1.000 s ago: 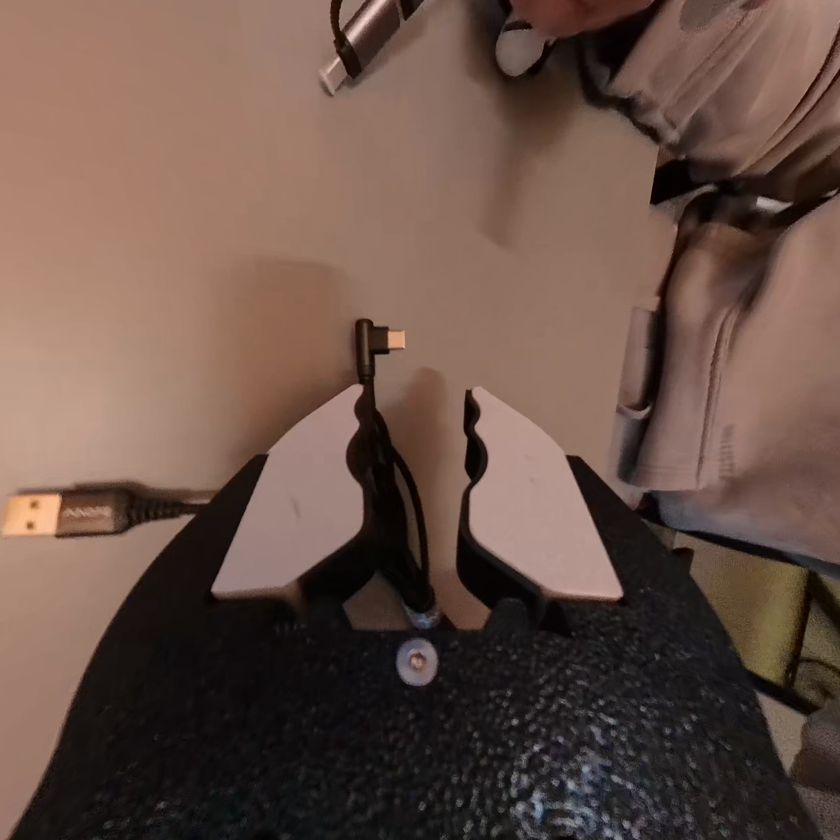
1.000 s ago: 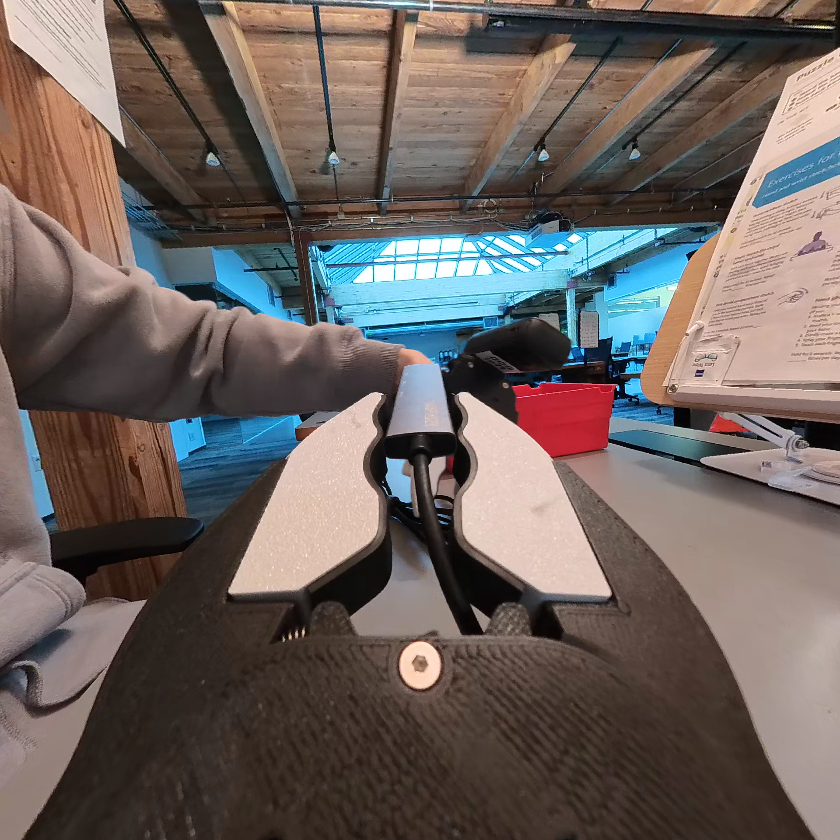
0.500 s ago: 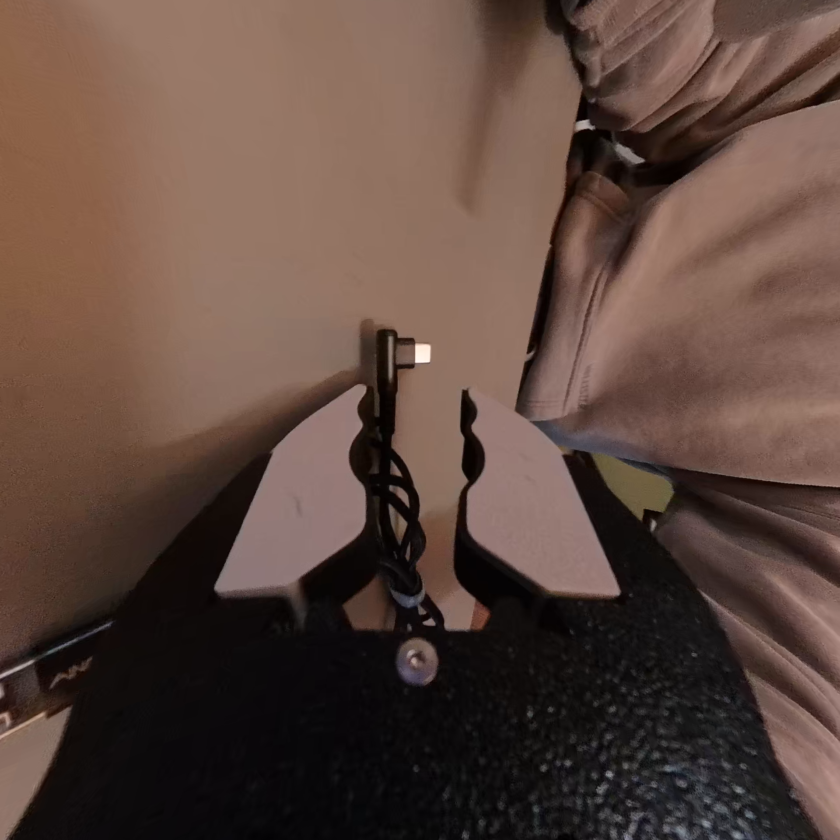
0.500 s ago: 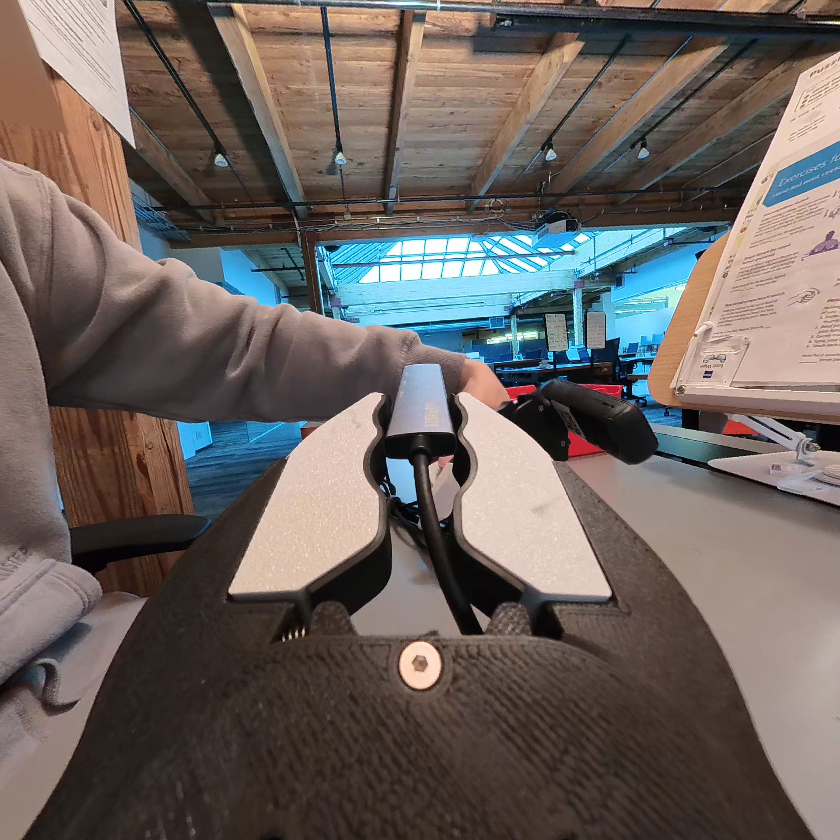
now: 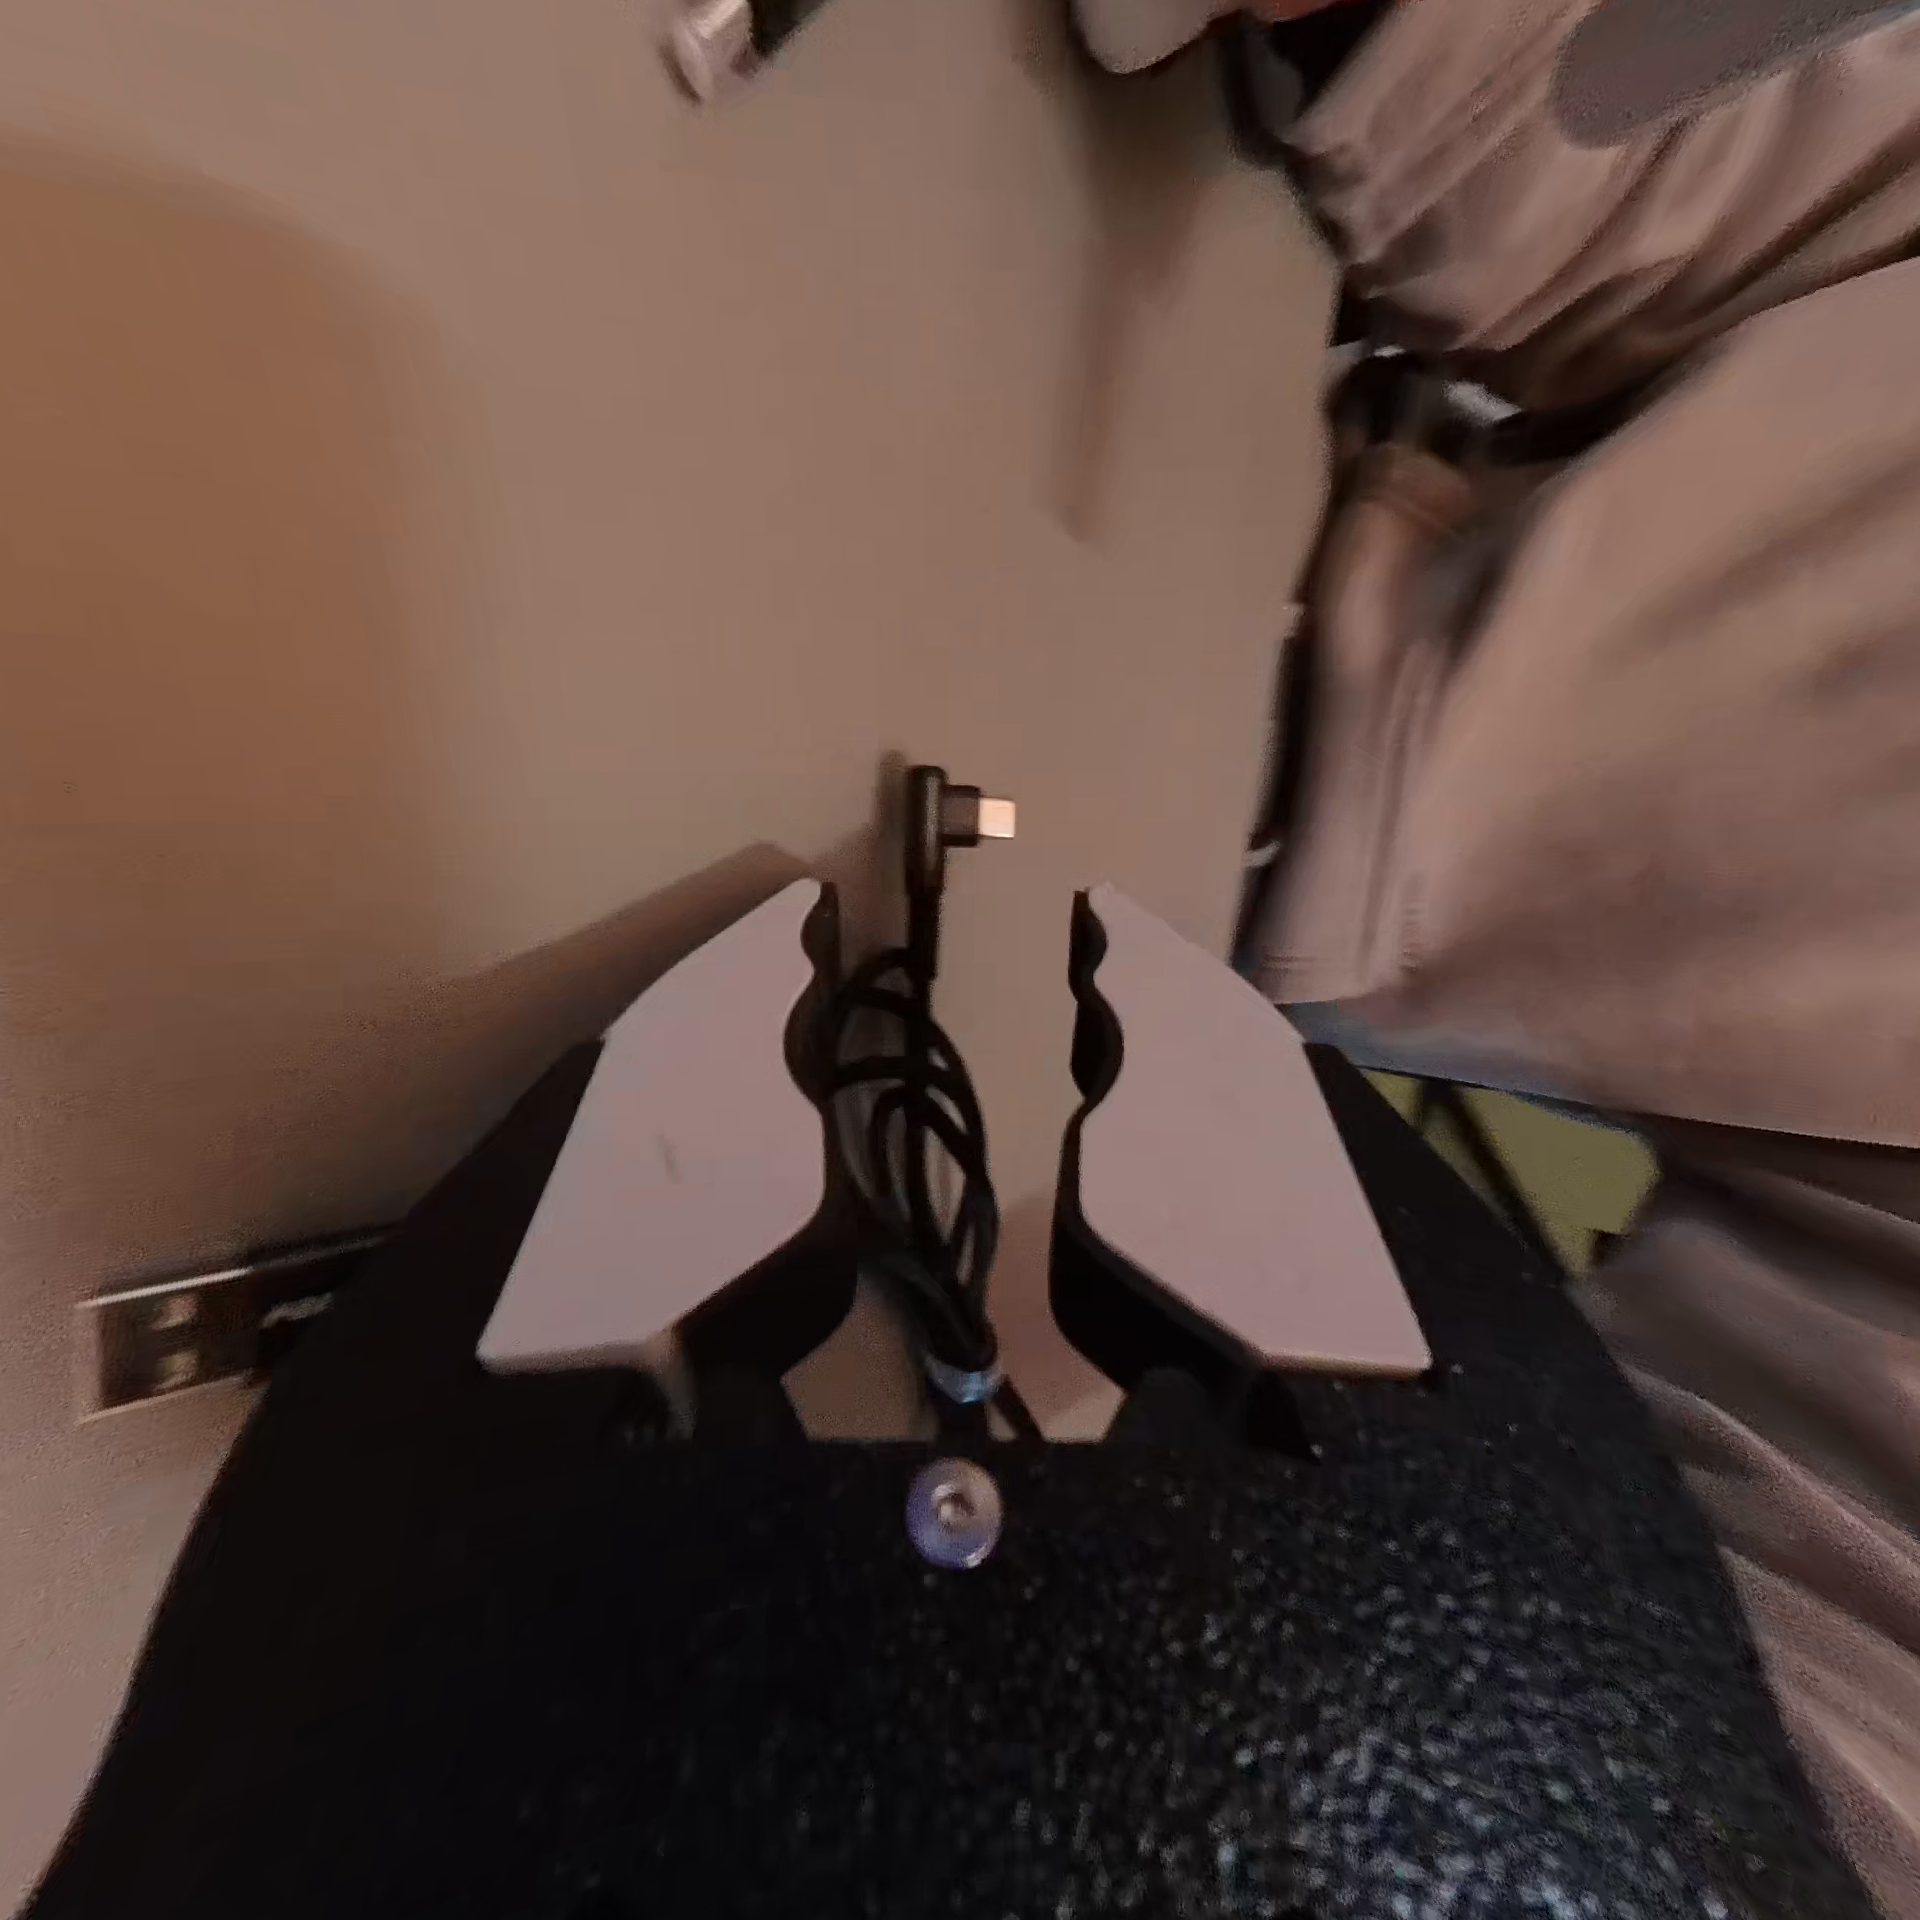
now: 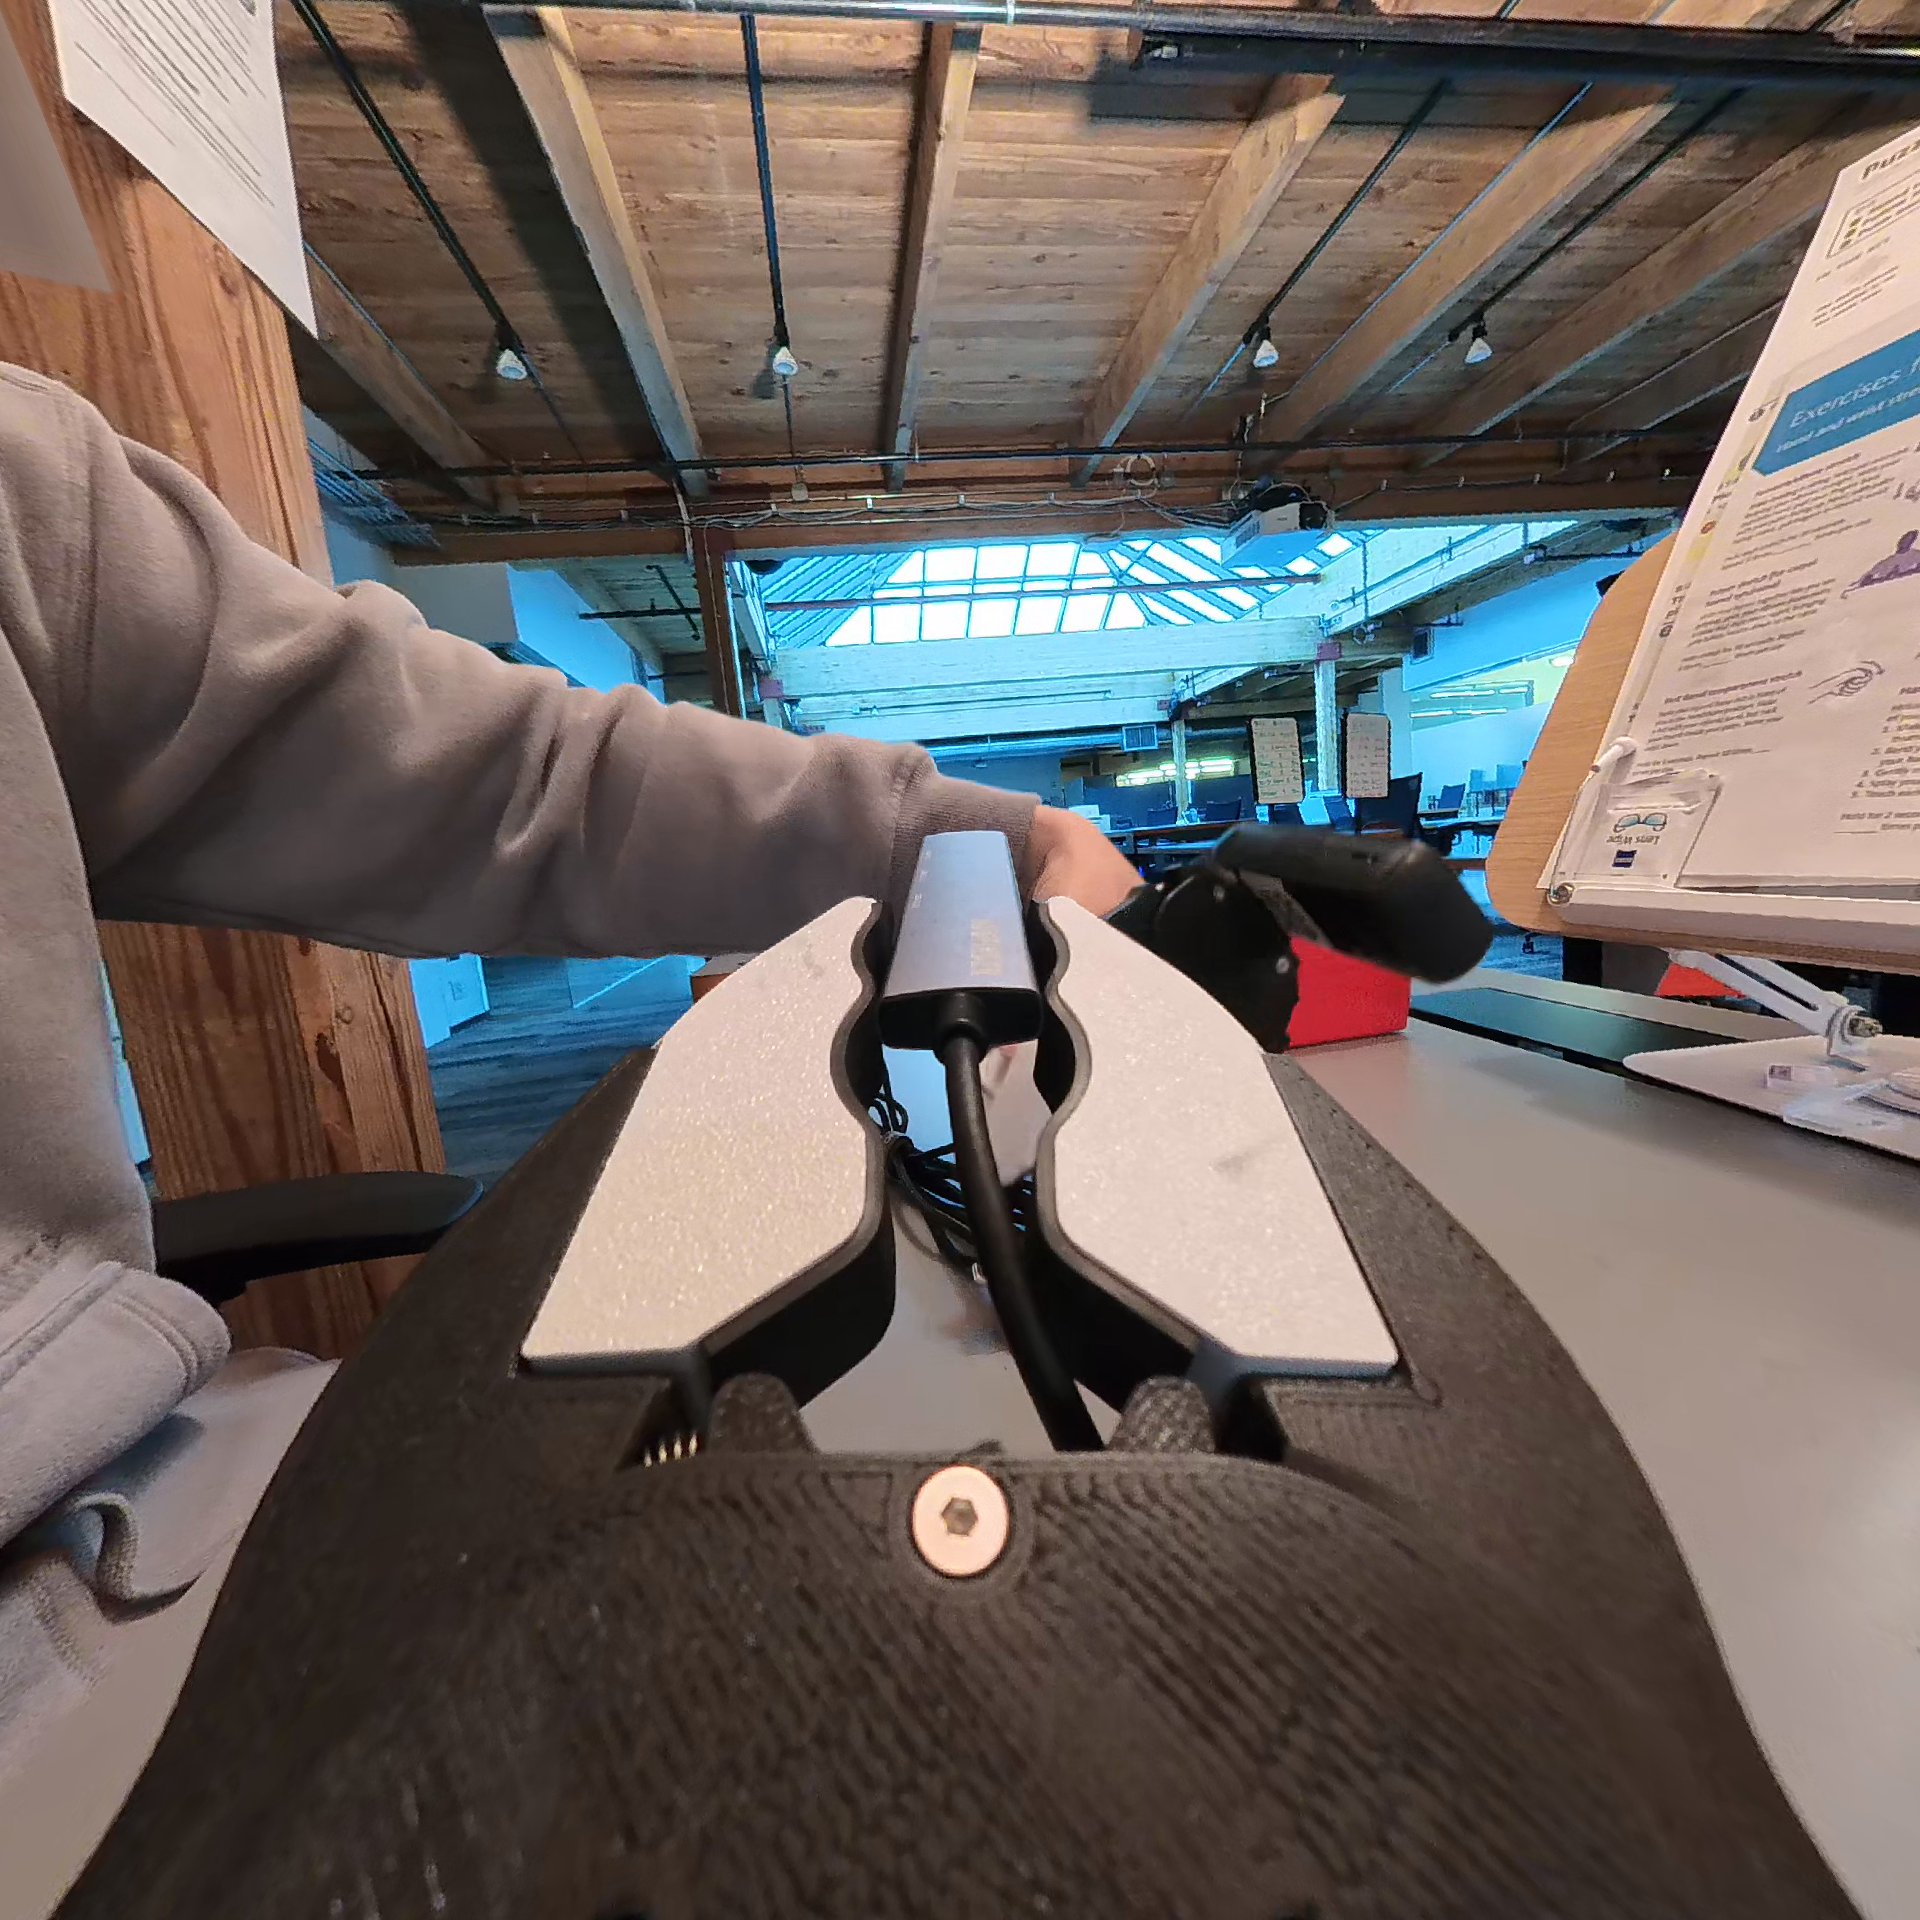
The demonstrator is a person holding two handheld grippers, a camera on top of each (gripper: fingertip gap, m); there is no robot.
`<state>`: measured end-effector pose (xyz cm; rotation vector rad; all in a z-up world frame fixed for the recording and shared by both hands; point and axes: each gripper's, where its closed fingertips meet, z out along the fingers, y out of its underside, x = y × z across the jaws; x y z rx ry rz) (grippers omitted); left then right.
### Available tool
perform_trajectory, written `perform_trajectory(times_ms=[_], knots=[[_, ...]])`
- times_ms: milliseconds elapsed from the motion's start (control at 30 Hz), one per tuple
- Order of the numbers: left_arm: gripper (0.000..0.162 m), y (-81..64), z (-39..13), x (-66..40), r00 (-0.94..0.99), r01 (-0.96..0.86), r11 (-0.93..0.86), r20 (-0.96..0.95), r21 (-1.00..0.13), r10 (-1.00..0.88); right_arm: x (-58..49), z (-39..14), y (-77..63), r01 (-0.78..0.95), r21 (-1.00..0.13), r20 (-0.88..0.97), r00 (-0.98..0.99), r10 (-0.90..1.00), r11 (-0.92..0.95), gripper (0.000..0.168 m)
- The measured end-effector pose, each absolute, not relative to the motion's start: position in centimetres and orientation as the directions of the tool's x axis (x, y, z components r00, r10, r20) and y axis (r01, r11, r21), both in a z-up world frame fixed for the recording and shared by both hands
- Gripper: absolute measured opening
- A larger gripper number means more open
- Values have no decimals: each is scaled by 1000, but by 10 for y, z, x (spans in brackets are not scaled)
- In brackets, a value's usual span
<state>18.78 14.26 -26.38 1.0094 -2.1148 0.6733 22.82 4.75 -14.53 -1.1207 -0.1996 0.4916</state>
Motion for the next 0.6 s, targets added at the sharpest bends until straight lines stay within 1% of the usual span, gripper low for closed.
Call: perform_trajectory(times_ms=[100, 133, 167, 233, 367, 467, 533, 600], knots=[[40, 139, -268, 192, -514, -776, 611, 719, -156, -469, 229, -146, 48, -273, -898, -85, 878, 472, 346, 25], [38, 138, -270, 189, -522, -758, 637, 713, -137, -468, 229, -146, 48, -275, -897, -86, 877, 473, 346, 25], [33, 138, -272, 184, -531, -738, 664, 710, -119, -462, 229, -147, 48, -276, -897, -87, 877, 473, 346, 25], [29, 133, -274, 177, -535, -709, 699, 718, -95, -445, 228, -147, 49, -274, -897, -85, 876, 474, 347, 25], [7, 136, -281, 168, -563, -662, 748, 691, -46, -454, 229, -147, 50, -273, -898, -84, 875, 476, 344, 25], [7, 136, -282, 164, -561, -669, 739, 701, -72, -440, 228, -148, 50, -272, -899, -81, 875, 478, 345, 25], [7, 135, -279, 167, -526, -723, 683, 722, -101, -450, 228, -148, 49, -272, -898, -81, 875, 478, 345, 25], [8, 130, -270, 174, -491, -791, 588, 749, -170, -445, 228, -148, 49, -270, -899, -80, 874, 479, 344, 25]])
